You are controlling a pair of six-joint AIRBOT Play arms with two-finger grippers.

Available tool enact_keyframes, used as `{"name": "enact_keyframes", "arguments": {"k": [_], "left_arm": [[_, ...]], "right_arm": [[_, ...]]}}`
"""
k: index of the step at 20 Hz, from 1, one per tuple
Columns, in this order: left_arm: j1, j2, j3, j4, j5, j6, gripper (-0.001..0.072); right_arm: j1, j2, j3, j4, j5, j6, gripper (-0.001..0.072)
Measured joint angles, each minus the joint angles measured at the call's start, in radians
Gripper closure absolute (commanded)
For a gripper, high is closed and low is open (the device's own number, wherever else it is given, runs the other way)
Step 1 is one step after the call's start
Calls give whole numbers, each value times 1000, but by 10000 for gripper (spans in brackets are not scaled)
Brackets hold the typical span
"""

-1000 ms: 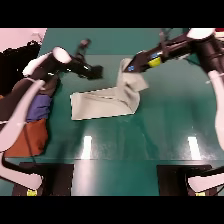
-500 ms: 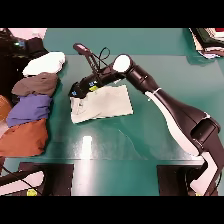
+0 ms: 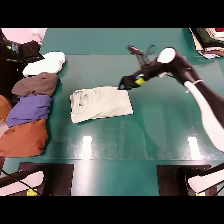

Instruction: Fold the shirts.

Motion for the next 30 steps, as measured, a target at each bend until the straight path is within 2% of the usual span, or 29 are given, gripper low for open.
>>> {"name": "enact_keyframes", "arguments": {"k": [4, 7, 10, 12, 13, 14, 15, 16, 17, 20, 24, 30], "left_arm": [[-24, -1, -4, -7, 9, 3, 684], [-48, -2, -6, -11, 31, 3, 684], [-69, -2, -8, -12, 53, 3, 684], [-78, -2, -8, -13, 62, 3, 684], [-81, -2, -8, -13, 64, 3, 684], [-83, -2, -8, -12, 66, 4, 684], [-84, -2, -8, -13, 69, 4, 684], [-86, -2, -8, -13, 69, 4, 684], [-89, -2, -8, -14, 70, 3, 684], [-117, -2, -8, -17, 69, 3, 684], [-192, -2, -8, -19, 68, 3, 684], [-288, -2, -8, -19, 87, -4, 684]], "right_arm": [[-118, 18, -166, 12, -21, 8, 39], [-134, -11, -240, 83, -56, 8, 39], [-93, -86, -219, 154, -71, 9, 41], [-50, -144, -167, 207, -71, 10, 85], [-23, -177, -134, 229, -71, 10, 191], [2, -208, -102, 241, -71, 10, 330], [27, -240, -66, 246, -73, 10, 477], [51, -264, -32, 248, -80, 10, 666], [72, -285, 0, 253, -81, 10, 693], [103, -296, 65, 214, -79, 5, 694], [38, -204, 34, 109, -89, 10, 694], [-328, 94, -229, 48, -176, 17, 694]]}}
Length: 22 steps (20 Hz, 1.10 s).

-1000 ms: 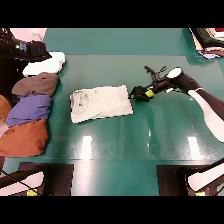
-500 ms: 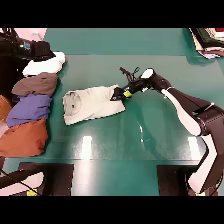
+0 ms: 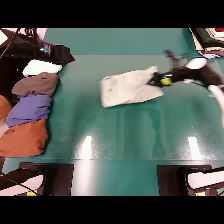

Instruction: Fold the shirts.

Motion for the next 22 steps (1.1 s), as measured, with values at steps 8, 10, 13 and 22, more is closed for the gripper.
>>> {"name": "enact_keyframes", "arguments": {"k": [8, 10, 13, 22], "left_arm": [[-26, 0, 0, -15, 64, -46, 685], [-26, 0, 0, -15, 76, -50, 684], [-27, 0, 0, -17, 86, -53, 684], [-27, 0, 0, -17, 95, -49, 684]], "right_arm": [[-655, 341, -361, -11, -152, 18, 694], [-781, 408, -444, -12, -197, 25, 694], [-919, 489, -551, -13, -249, 44, 694], [-1067, 577, -583, -240, -178, 63, 46]]}}
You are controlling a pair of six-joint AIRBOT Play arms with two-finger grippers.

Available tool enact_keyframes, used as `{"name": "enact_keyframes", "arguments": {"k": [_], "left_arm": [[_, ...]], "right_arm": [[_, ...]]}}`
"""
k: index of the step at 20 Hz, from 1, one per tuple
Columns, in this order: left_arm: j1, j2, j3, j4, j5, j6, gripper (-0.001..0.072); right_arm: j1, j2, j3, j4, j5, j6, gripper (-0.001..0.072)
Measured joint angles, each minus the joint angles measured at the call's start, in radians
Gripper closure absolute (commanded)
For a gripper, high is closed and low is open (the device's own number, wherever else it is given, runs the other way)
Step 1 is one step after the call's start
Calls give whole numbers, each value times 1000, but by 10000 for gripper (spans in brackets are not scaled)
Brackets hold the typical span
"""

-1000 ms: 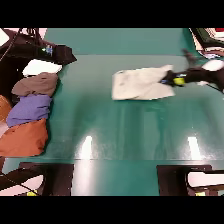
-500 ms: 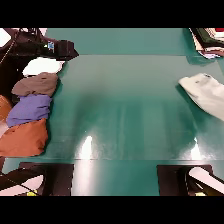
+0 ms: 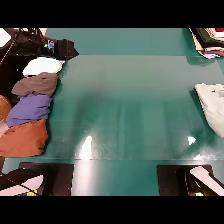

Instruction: Fold the shirts.

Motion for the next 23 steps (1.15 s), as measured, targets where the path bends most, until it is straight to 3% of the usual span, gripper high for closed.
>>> {"name": "enact_keyframes", "arguments": {"k": [4, 8, 11, 12, 15, 16, 23], "left_arm": [[0, 0, 0, 2, 1, 2, 684], [0, 0, 0, 2, 8, 3, 683], [0, 0, 0, 3, 18, 3, 684], [0, 0, 0, 3, 23, 3, 684], [0, 0, 0, 2, 31, 3, 683], [0, 0, 0, 2, 31, 3, 683], [0, 0, 0, 2, 34, 3, 684]], "right_arm": [[-11, 4, 127, -113, 80, 2, 48], [74, 5, 257, -61, 127, 5, 50], [245, 5, 304, -11, 146, 6, 67], [318, 4, 313, -5, 149, 6, 131], [540, 5, 327, 10, 148, 7, 588], [604, 5, 329, 11, 144, 7, 692], [886, 5, 334, 19, 104, 6, 693]]}}
